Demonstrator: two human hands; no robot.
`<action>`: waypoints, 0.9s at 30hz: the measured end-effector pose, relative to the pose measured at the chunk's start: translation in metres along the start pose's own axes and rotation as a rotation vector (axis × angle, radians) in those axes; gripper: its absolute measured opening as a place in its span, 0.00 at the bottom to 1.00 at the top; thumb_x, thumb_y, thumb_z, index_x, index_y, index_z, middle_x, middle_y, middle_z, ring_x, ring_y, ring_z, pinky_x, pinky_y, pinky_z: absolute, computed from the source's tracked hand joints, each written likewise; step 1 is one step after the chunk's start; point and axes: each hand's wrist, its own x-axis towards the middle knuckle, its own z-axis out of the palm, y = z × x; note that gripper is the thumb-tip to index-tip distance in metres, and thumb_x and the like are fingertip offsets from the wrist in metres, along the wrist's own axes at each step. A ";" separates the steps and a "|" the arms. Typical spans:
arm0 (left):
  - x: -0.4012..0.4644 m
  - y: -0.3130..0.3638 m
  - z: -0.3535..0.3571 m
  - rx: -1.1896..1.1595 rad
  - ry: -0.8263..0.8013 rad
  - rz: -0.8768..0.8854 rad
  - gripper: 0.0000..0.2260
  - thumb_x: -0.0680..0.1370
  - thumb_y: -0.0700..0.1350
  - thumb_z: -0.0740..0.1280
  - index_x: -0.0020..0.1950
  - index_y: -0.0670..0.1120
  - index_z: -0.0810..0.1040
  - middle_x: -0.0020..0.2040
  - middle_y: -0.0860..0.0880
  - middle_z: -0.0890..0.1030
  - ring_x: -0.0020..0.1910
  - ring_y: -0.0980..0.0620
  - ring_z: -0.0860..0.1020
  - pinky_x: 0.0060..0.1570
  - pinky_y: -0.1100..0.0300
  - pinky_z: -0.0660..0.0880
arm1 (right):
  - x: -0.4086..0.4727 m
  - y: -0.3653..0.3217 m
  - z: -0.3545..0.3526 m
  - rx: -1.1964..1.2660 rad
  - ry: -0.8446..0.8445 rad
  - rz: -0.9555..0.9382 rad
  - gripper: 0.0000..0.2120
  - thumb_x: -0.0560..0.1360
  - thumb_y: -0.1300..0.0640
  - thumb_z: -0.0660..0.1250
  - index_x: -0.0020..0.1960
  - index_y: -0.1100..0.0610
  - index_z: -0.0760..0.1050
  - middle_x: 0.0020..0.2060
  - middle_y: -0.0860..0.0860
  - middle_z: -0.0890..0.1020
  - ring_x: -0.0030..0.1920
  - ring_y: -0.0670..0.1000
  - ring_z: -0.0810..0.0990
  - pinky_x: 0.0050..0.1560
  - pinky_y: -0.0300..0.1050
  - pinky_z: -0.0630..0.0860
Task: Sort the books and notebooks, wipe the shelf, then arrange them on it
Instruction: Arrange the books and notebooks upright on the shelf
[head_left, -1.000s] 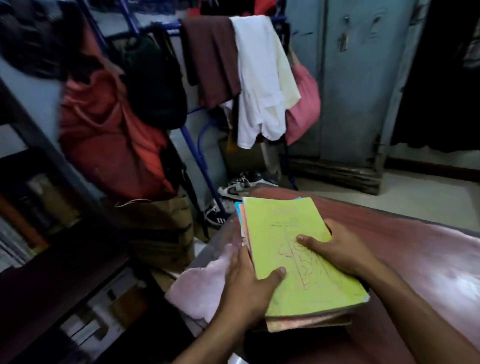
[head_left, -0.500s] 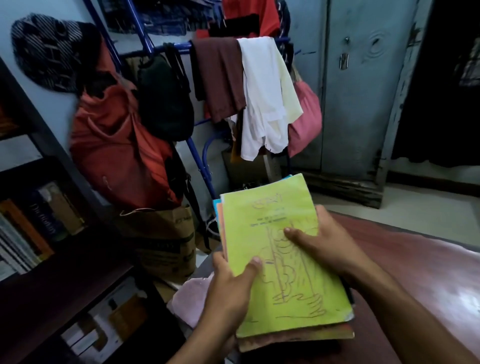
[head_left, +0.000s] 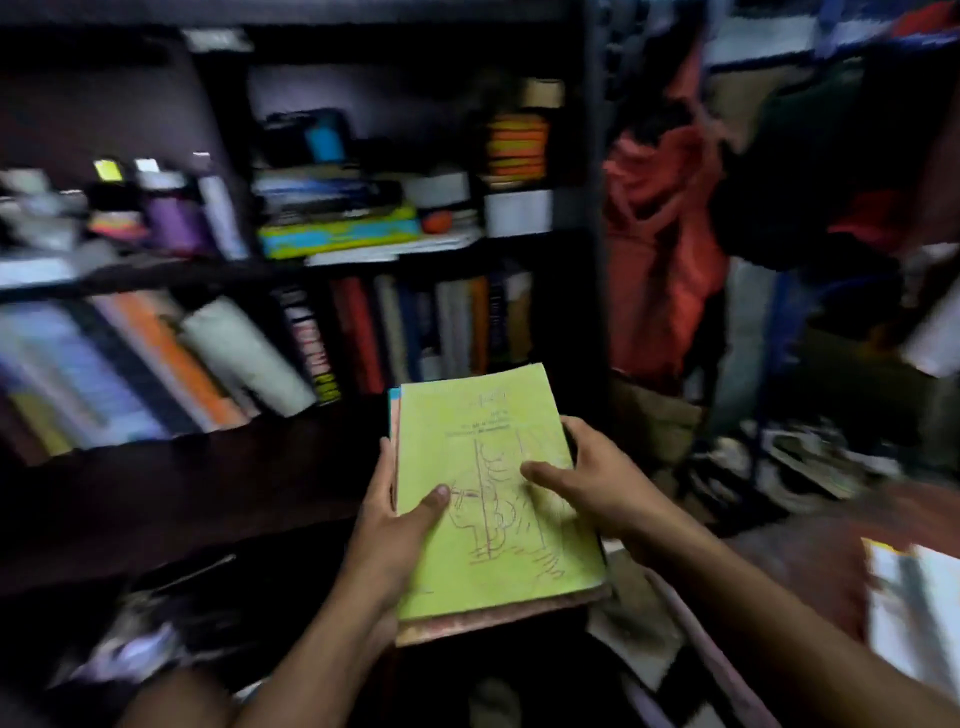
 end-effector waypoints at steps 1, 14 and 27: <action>0.008 -0.005 -0.018 -0.027 0.066 0.011 0.37 0.78 0.37 0.72 0.80 0.62 0.61 0.66 0.51 0.81 0.57 0.45 0.84 0.57 0.43 0.81 | 0.014 -0.006 0.019 -0.029 -0.054 -0.022 0.22 0.76 0.55 0.74 0.67 0.49 0.71 0.58 0.43 0.82 0.56 0.43 0.81 0.61 0.44 0.77; 0.036 -0.021 -0.196 0.220 0.769 -0.014 0.40 0.78 0.43 0.71 0.83 0.53 0.51 0.70 0.46 0.71 0.64 0.41 0.75 0.65 0.47 0.75 | 0.073 -0.033 0.223 -0.707 -0.569 -0.387 0.37 0.74 0.39 0.70 0.77 0.51 0.63 0.76 0.55 0.63 0.75 0.59 0.64 0.73 0.53 0.66; 0.017 -0.017 -0.229 0.327 0.931 -0.018 0.12 0.71 0.46 0.80 0.49 0.51 0.80 0.44 0.52 0.85 0.45 0.48 0.84 0.49 0.51 0.81 | 0.076 -0.029 0.250 -0.767 -0.605 -0.560 0.39 0.78 0.43 0.66 0.82 0.50 0.53 0.82 0.55 0.48 0.82 0.54 0.46 0.80 0.51 0.48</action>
